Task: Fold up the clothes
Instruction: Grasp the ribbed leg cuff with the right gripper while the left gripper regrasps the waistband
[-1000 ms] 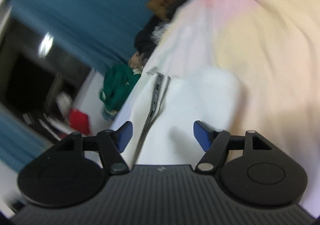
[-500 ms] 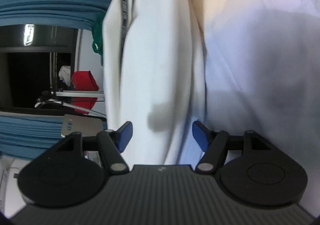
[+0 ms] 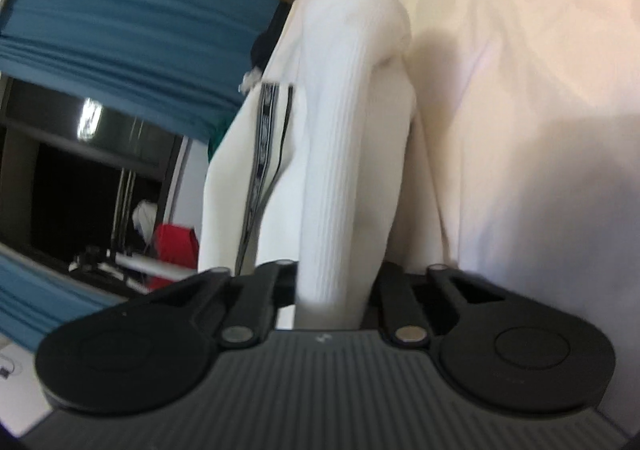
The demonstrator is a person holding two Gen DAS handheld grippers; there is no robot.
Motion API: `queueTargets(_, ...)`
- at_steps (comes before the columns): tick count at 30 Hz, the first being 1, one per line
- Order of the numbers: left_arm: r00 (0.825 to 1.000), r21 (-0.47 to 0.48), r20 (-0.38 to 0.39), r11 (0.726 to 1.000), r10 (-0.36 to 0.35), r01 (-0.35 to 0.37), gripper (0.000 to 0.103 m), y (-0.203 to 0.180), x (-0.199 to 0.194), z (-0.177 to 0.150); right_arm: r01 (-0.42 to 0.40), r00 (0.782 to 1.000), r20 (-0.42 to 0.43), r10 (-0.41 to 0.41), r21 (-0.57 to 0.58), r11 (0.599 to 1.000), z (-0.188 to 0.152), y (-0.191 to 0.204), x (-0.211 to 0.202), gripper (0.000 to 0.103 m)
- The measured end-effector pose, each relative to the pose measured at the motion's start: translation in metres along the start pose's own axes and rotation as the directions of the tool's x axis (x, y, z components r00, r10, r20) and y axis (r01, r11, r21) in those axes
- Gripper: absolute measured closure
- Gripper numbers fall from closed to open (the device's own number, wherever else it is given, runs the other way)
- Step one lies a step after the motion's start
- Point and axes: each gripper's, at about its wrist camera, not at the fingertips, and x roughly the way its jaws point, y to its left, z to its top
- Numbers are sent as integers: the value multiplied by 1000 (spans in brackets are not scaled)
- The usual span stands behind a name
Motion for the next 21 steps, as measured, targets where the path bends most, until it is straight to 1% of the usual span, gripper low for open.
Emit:
queueTargets(1, 1000, 7, 2, 1000, 4, -4, 78, -2, -4, 2, 1, 1000, 16, -1, -8, 1000, 2, 2, 0, 92)
queueTargets(2, 1000, 22, 3, 1000, 3, -3, 82, -6, -11, 4, 5, 1000, 27, -4, -37, 999, 4, 9, -2, 93)
queueTargets(4, 1000, 40, 5, 999, -10, 10, 86, -9, -26, 8, 4, 999, 44, -1, -75, 997, 7, 22, -9, 93)
queueTargets(7, 999, 54, 10, 998, -41, 40, 87, -10, -48, 11, -7, 999, 51, 12, -97, 995, 10, 33, -24, 93)
queueTargets(9, 999, 31, 7, 999, -45, 45, 87, -10, -62, 11, -4, 999, 45, 8, -82, 997, 11, 34, -38, 93)
queueTargets(14, 999, 16, 2, 998, -55, 55, 87, -8, -106, 5, 53, 999, -5, -53, -30, 998, 16, 22, -79, 93)
queueTargets(16, 998, 3, -3, 998, -57, 57, 87, -2, -134, 1, 74, 997, -31, -74, -9, 997, 20, 12, -98, 93)
queueTargets(18, 999, -4, -14, 999, -46, 46, 87, 12, -162, -4, 82, 996, -48, -81, 24, 996, 18, 3, -117, 93)
queueTargets(21, 999, 3, -50, 1000, 11, -11, 86, 31, -193, -15, 103, 992, -76, -98, 62, 993, 15, -7, -138, 93)
